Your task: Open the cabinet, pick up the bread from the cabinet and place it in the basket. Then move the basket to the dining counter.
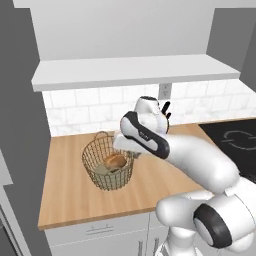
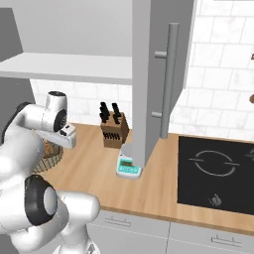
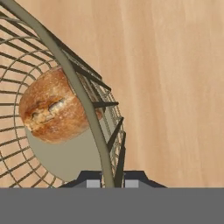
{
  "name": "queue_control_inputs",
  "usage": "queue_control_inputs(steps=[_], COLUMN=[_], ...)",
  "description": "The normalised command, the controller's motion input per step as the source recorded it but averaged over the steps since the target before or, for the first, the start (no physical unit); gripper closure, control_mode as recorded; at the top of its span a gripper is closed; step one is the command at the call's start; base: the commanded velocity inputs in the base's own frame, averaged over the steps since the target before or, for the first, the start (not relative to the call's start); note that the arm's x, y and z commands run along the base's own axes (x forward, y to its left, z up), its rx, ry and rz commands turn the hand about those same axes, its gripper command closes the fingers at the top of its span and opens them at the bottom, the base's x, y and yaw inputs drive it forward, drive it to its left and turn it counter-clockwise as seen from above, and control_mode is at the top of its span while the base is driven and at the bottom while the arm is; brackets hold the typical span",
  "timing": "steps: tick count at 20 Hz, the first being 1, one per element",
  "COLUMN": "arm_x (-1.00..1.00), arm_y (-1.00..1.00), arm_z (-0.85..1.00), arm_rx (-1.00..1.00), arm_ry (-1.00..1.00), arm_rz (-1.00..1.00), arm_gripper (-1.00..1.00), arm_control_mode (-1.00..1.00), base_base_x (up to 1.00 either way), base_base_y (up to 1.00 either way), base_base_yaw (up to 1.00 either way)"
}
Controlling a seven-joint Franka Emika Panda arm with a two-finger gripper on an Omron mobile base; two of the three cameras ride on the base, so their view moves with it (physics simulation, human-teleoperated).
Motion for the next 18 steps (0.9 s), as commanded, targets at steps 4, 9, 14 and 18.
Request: queue_control_inputs(steps=[4,9,14,18], arm_x=[-0.64,-0.55,-0.46,-0.25], arm_y=[0.0,0.0,-0.11,-0.32], arm_z=[0.66,0.7,0.68,0.81], arm_rx=[0.29,0.23,0.16,-0.01], arm_ry=[0.0,0.0,0.01,0.09], arm_rz=[-0.4,-0.39,-0.37,-0.23], arm_gripper=[1.0,1.0,1.0,1.0], arm_control_mode=[-1.0,-1.0,-1.0,-1.0], base_base_x=[0.0,0.0,0.0,0.0], base_base_y=[0.0,0.0,0.0,0.0], base_base_yaw=[0.0,0.0,0.0,0.0])
